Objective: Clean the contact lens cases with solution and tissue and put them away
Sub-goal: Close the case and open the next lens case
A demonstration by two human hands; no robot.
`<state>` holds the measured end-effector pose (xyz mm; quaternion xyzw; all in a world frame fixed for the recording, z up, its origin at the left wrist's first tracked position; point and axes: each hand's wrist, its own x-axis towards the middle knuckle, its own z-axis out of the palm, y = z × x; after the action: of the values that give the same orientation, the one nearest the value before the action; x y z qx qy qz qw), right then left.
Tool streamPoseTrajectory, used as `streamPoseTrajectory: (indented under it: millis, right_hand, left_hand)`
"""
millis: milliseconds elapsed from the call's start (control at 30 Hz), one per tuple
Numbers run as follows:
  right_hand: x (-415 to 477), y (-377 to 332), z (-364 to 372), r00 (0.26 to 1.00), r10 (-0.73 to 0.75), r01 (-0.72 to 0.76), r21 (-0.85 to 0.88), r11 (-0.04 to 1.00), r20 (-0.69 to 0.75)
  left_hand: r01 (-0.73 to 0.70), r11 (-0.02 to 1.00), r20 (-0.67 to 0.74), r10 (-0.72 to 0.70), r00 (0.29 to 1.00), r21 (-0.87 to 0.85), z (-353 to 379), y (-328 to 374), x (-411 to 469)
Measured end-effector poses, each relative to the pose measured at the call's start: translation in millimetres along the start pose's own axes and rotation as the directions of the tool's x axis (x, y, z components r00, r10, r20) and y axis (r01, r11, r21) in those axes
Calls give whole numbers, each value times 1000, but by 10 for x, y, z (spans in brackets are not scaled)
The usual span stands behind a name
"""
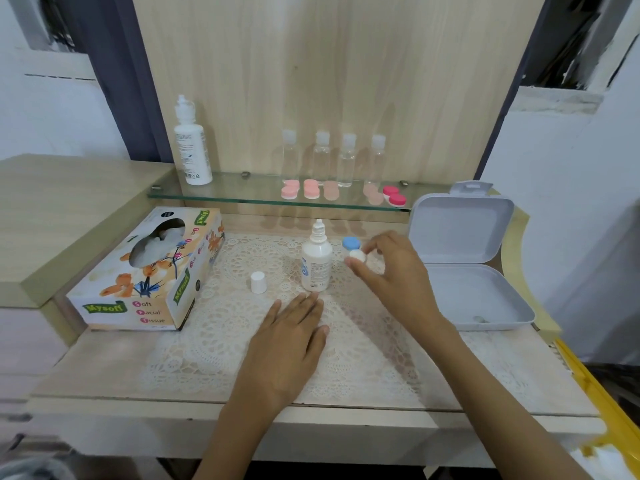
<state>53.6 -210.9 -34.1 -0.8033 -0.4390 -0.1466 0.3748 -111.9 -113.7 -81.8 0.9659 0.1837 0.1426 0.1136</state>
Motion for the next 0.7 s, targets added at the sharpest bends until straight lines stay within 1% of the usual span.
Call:
streamPoseTrajectory:
  millis: [167,200,300,467,567,700]
  right_hand:
    - [586,-150,5,994,43,-49,-60,997,-99]
    - [709,-151,18,992,50,-62,-97,993,-118]
    - [1037,-100,78,987,45,-90,-298,950,-155]
    - [1288,-58,172,991,66,-115,-486,866,-117]
    - [1331,-37,227,993,96,-119,-501,857,-71]
    - [1348,-12,238,990,127,-142,-483,864,-65]
  left_hand:
    - [1,1000,-10,-1,1000,-16,6,-6,-8]
    - [1,1000,-13,-2,1000,-19,10,-8,-9]
    - [4,1000,-17,-4,1000,-30,9,-10,-13]
    - [7,998,-28,-8,1000,-57,7,-15,-9]
    - [5,998,-33,-8,999,-67,5,-20,-7]
    - [4,997,-44,-7,999,-77,3,-21,-6]
